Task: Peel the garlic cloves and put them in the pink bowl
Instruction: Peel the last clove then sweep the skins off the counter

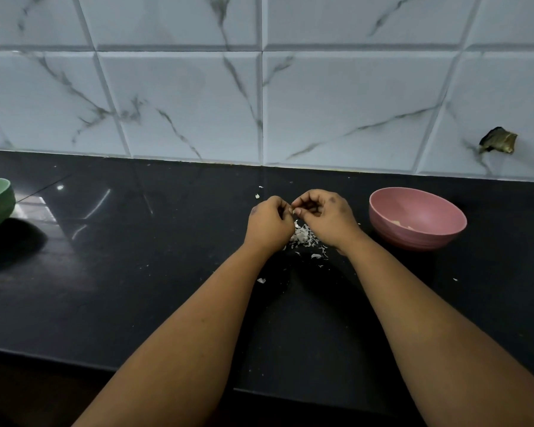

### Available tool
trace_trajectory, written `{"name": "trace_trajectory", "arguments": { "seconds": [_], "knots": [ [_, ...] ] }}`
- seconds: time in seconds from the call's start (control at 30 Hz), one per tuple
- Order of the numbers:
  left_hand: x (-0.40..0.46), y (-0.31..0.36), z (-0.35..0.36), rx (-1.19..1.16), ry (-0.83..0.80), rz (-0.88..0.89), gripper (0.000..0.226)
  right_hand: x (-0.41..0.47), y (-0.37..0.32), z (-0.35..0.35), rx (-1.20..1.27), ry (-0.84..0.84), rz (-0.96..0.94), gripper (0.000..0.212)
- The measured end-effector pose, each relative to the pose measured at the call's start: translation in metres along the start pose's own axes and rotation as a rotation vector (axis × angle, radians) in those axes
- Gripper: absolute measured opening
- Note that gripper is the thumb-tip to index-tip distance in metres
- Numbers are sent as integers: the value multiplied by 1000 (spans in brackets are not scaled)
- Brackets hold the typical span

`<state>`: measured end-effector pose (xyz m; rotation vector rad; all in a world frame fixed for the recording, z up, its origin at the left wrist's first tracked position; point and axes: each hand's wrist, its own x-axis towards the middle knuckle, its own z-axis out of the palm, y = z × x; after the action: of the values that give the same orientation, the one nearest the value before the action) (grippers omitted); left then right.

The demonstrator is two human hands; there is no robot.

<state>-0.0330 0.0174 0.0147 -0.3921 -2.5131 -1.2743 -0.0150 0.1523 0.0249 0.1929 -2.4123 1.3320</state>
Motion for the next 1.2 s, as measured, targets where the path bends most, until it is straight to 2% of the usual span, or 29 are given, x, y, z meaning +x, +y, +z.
{"name": "trace_trajectory", "arguments": {
  "seconds": [0.13, 0.27, 0.4, 0.5, 0.57, 0.67, 0.77, 0.87, 1.03, 1.2],
  "knots": [
    [0, 0, 1, -67, -7, -56, 12, 0, 1, 1, -41, 24, -76, 12],
    [1, 0, 4, -351, -58, -262, 21, -1, -1, 1, -83, 79, -205, 5],
    [2, 2, 6, -711, -113, -416, 22, -1, -3, 2, -77, 114, -303, 7],
    [2, 9, 0, -912, -92, -510, 19, 1, -6, 3, 62, 171, -156, 15],
    [2, 12, -4, -983, -62, -580, 18, 2, -9, 1, 292, 157, 23, 20],
    [-1, 15, -7, -938, -57, -588, 22, 2, -15, -4, 578, 117, 175, 22],
    [-3, 16, -4, -730, -47, -450, 27, 1, -15, -6, 748, 80, 215, 19],
    [-3, 11, -2, -561, -29, -325, 30, -1, -12, -7, 671, 79, 201, 10],
    [-3, 4, -1, -366, -36, -220, 43, 1, -7, -8, 559, 113, 208, 14],
    [-2, 0, 4, -302, -10, -154, 28, 4, -1, -7, 403, 120, 206, 17]
  ]
}}
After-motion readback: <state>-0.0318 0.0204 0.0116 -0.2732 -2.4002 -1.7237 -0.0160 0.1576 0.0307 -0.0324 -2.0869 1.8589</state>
